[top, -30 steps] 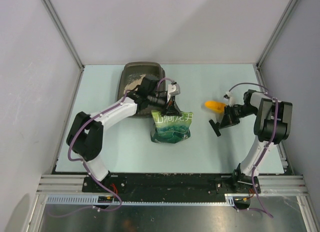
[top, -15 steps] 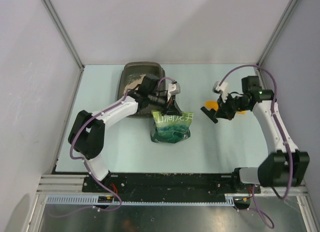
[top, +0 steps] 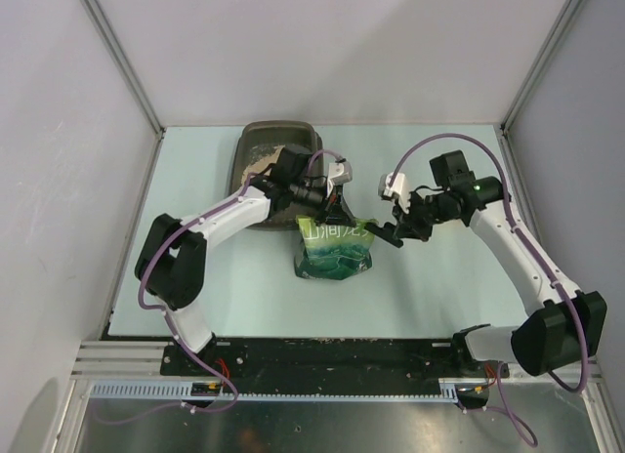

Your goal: Fill the litter box with clean litter

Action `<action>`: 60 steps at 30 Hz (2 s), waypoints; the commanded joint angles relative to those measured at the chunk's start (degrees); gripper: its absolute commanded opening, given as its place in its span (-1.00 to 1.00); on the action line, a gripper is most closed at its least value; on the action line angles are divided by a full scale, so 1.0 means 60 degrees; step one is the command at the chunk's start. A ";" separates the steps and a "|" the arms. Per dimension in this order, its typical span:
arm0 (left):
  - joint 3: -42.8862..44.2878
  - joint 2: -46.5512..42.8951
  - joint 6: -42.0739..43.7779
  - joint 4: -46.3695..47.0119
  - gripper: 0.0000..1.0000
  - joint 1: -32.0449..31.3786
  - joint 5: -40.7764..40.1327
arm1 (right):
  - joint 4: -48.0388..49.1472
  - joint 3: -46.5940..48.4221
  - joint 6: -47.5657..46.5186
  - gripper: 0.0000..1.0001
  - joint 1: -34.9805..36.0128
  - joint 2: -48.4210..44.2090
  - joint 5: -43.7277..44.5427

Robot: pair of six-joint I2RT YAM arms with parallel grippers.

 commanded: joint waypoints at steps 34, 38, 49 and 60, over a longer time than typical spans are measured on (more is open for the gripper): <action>0.0756 0.0406 0.0191 0.0414 -1.00 -0.0083 0.1208 | 0.0134 0.0372 0.0834 0.27 -0.0782 0.0653 -0.1532; 0.0741 0.0304 0.0500 0.0399 -1.00 -0.0171 0.1062 | 0.0277 0.0357 0.0889 0.28 -0.0738 0.0858 -0.1928; 0.0697 0.0215 0.0515 0.0399 -1.00 -0.0200 0.1003 | 0.1480 0.0357 0.1783 0.26 -0.0532 0.1444 -0.1943; 0.0683 0.0245 0.0471 0.0385 -1.00 -0.0215 0.0974 | 0.1729 0.0357 0.1959 -0.06 -0.0327 0.1576 -0.2324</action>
